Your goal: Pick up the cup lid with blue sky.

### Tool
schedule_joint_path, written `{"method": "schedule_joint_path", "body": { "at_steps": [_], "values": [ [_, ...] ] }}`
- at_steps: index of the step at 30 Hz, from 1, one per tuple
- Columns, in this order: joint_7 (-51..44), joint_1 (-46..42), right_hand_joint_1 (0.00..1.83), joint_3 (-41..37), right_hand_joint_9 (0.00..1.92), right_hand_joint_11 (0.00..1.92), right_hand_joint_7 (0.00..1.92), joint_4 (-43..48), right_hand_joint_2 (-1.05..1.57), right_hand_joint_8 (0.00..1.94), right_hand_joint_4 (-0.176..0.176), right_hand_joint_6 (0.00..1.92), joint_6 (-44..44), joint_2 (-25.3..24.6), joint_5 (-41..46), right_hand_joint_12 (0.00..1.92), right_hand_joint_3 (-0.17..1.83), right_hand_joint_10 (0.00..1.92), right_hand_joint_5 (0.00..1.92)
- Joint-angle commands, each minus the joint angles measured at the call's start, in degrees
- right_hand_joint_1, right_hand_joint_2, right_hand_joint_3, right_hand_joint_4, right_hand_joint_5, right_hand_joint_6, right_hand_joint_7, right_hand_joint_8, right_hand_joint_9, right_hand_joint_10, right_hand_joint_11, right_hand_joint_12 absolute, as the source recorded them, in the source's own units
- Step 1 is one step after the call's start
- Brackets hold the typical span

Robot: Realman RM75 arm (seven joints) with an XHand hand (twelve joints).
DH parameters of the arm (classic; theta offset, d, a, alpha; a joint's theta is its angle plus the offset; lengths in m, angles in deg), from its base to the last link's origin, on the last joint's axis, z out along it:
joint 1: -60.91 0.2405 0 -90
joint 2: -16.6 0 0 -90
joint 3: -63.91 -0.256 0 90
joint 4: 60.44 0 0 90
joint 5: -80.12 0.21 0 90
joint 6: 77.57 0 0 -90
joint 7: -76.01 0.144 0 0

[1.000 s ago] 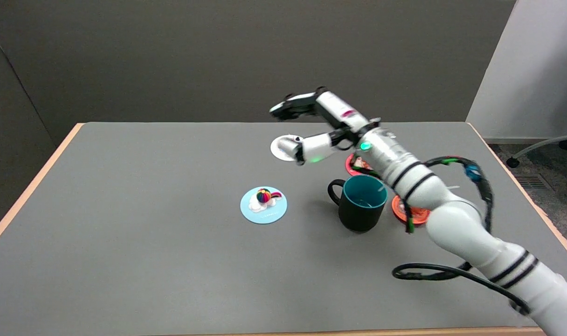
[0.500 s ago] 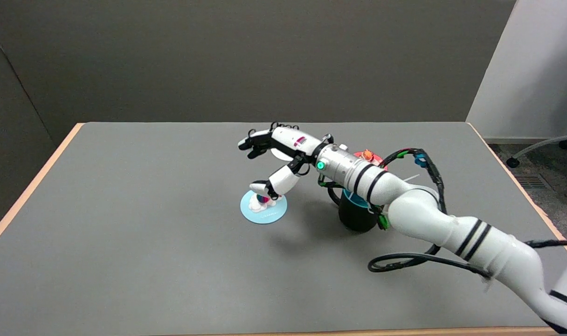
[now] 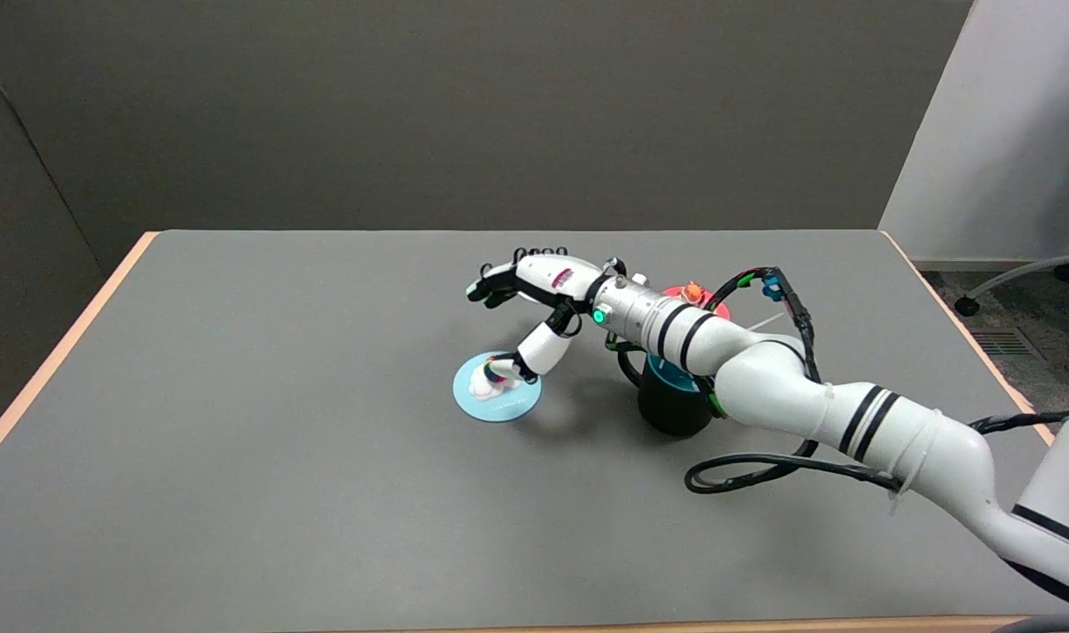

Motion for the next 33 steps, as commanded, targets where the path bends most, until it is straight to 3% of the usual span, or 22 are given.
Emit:
{"method": "schedule_joint_path", "body": {
  "at_steps": [1,8,33],
  "values": [
    [-0.8,2.0,0.74,4.8,0.48,0.29,0.54,4.5,0.32,0.18,-0.015,0.20,-1.6,1.4,-2.6,0.21,0.92,0.19,0.57],
    [-0.8,1.0,0.75,4.1,0.45,0.28,0.53,4.1,0.39,0.18,-0.020,0.32,-2.5,1.8,-2.7,0.19,0.90,0.18,0.73],
    [-0.8,-2.5,0.78,2.2,0.46,0.25,0.60,-2.5,0.42,0.17,-0.035,0.38,-2.5,1.1,-5.4,0.20,0.91,0.17,0.74]
  ]
}}
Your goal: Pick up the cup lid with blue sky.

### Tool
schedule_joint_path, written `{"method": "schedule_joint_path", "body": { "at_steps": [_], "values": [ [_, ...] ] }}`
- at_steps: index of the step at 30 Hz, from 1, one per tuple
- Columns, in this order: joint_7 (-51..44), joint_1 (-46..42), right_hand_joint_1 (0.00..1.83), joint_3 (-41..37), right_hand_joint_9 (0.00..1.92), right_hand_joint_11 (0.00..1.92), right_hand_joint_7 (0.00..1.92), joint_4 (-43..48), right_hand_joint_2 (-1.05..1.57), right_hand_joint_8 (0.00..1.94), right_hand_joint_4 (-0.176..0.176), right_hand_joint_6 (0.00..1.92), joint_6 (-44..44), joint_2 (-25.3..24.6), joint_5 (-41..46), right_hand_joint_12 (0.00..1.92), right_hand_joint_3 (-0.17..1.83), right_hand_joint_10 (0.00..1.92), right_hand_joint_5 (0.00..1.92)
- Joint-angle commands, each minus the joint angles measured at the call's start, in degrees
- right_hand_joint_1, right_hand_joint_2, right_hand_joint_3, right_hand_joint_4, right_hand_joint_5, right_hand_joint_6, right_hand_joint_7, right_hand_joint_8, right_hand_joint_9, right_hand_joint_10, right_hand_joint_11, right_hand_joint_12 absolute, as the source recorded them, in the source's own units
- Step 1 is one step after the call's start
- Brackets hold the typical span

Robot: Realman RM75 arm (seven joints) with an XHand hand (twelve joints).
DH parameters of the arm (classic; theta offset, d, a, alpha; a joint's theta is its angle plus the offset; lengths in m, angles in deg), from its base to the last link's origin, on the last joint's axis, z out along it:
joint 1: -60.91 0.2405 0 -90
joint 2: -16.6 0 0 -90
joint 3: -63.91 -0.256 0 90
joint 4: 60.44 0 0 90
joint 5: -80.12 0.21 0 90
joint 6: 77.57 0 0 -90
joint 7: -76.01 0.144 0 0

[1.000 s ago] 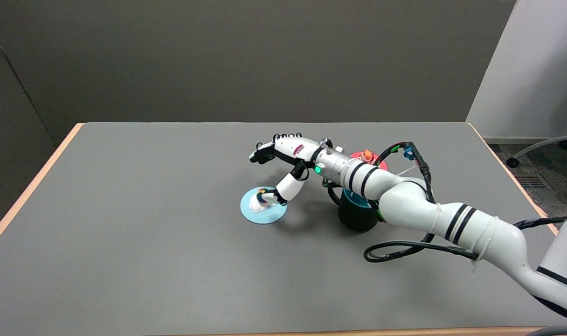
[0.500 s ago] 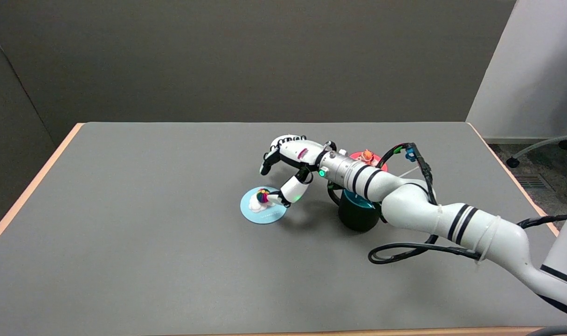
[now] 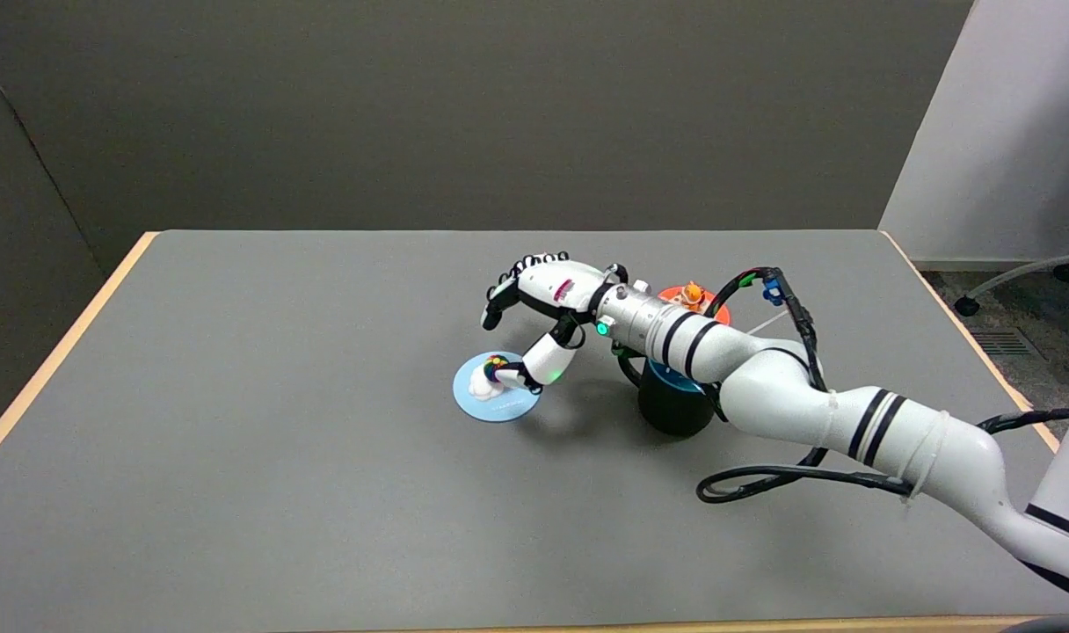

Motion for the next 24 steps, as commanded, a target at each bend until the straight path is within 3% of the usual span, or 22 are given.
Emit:
{"method": "schedule_joint_path", "body": {
  "at_steps": [1,24],
  "values": [
    [-0.1,-2.7,0.78,-0.9,0.46,0.25,0.60,-2.0,0.41,0.17,-0.036,0.38,-0.5,-0.8,-1.1,0.20,0.91,0.17,0.74],
    [-0.1,-2.4,0.79,-0.4,0.45,0.24,0.59,2.4,0.42,0.17,-0.038,0.35,-1.5,-2.7,-1.8,0.20,0.92,0.17,0.72]
  ]
}}
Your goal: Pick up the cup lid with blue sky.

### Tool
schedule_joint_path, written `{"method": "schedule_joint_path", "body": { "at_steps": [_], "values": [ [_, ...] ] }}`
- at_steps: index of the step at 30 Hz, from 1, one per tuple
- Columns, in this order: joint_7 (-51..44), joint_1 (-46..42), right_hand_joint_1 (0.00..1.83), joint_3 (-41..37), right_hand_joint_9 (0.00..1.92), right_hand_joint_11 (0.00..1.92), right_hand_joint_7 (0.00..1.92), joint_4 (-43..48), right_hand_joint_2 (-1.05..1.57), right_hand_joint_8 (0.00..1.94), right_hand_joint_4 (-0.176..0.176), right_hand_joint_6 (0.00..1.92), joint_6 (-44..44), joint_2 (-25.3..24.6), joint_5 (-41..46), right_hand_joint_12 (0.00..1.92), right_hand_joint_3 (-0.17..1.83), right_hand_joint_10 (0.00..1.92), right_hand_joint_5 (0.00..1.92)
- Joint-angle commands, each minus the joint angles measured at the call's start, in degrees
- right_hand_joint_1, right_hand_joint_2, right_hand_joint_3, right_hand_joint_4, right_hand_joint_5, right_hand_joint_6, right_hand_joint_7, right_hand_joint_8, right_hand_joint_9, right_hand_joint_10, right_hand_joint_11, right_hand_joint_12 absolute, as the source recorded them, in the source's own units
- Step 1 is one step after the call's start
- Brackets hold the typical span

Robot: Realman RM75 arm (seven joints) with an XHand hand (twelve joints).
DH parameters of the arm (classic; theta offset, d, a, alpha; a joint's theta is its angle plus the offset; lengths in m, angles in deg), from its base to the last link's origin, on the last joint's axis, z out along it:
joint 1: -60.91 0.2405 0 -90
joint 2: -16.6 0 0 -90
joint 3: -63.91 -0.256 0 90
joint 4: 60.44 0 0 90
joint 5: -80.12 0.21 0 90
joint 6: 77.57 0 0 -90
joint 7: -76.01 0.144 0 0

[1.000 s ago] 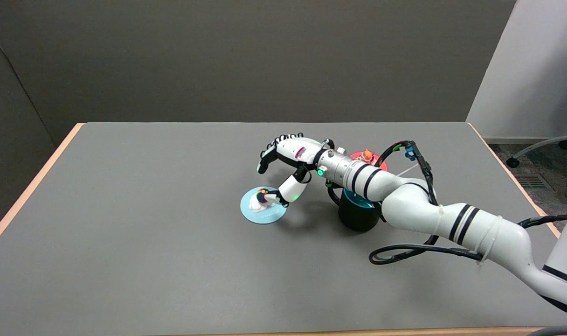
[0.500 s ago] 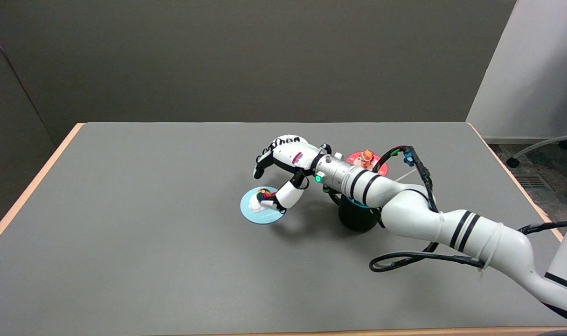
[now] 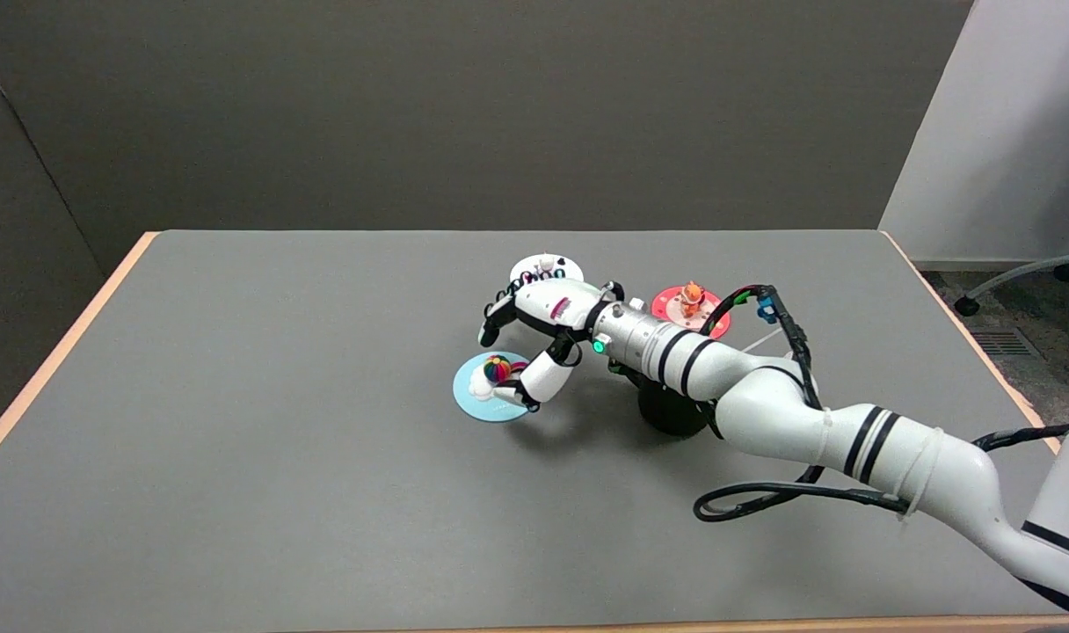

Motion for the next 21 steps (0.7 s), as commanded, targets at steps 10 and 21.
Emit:
{"method": "schedule_joint_path", "body": {
  "at_steps": [10,21],
  "values": [
    [0.0,-0.3,0.81,0.0,0.46,0.25,0.60,2.3,0.44,0.18,-0.042,0.35,-0.8,-1.9,-1.4,0.19,0.92,0.17,0.73],
    [0.0,-0.8,0.83,-0.3,0.47,0.25,0.58,2.4,0.56,0.36,-0.037,0.39,-1.6,-1.9,-1.8,0.20,0.93,0.17,0.72]
  ]
}}
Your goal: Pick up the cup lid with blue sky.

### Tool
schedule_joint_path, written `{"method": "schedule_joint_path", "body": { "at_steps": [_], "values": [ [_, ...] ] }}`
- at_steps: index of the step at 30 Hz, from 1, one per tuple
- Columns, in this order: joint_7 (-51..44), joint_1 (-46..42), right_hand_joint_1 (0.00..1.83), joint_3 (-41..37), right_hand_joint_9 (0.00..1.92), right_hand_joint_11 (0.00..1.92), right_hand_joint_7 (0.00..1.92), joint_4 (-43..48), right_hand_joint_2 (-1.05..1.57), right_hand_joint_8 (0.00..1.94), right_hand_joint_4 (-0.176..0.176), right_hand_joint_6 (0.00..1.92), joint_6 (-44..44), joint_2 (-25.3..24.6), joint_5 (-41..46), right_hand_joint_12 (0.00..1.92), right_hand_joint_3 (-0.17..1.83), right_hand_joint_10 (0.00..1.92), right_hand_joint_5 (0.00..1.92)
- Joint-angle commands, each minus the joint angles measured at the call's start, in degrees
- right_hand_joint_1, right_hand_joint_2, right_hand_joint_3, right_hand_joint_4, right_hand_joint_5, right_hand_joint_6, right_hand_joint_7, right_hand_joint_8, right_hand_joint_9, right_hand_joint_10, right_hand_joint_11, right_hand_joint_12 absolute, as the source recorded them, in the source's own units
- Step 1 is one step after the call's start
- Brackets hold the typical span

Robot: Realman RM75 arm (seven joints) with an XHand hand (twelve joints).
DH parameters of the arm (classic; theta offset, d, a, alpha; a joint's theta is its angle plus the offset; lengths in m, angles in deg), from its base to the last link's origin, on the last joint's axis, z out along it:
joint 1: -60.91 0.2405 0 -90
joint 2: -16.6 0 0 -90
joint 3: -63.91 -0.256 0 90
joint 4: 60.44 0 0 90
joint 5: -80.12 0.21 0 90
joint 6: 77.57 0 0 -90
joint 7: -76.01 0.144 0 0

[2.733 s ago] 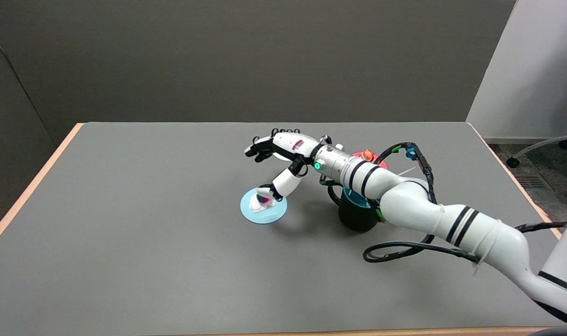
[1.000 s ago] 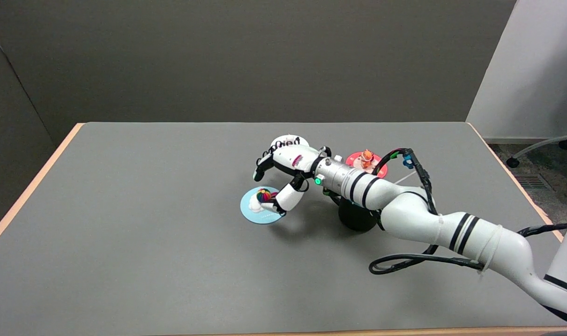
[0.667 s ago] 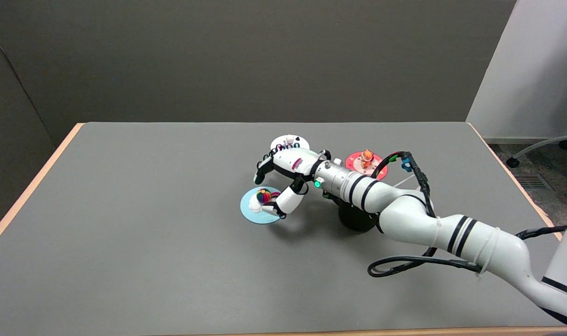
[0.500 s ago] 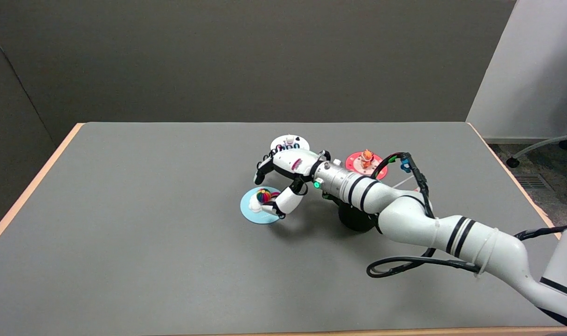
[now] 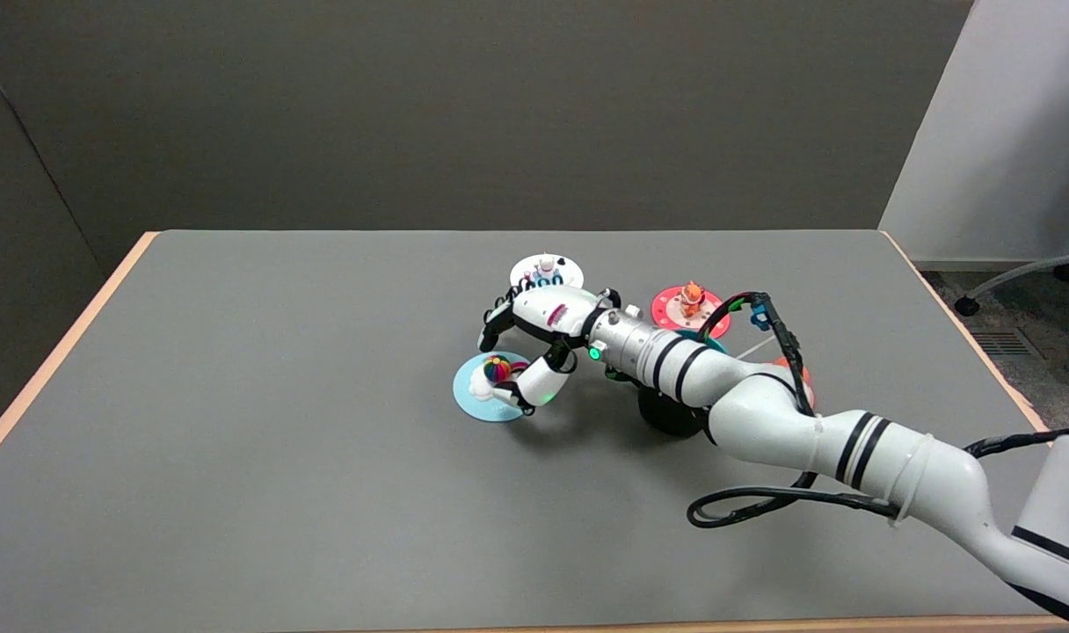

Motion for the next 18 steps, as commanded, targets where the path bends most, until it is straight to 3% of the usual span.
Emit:
{"method": "schedule_joint_path", "body": {
  "at_steps": [1,2,7,18],
  "values": [
    [0.0,-0.5,0.84,-0.3,0.48,0.26,0.56,0.6,0.58,0.42,-0.034,0.41,-1.1,-0.4,-0.6,0.19,0.92,0.17,0.72],
    [0.0,-0.5,0.90,-0.3,0.48,0.27,0.56,0.6,0.62,0.45,-0.032,0.41,-1.2,-0.4,-0.6,0.18,0.84,0.18,0.73],
    [0.0,-0.5,0.88,-0.4,0.46,0.30,0.43,0.6,0.69,0.70,-0.003,0.60,-1.3,-0.4,-0.6,0.16,0.88,0.28,0.63],
    [0.0,-0.9,0.90,-0.4,0.45,0.32,0.41,0.6,0.74,0.76,0.004,0.65,-1.3,-0.4,-0.6,0.15,0.87,0.37,0.61]
  ]
}}
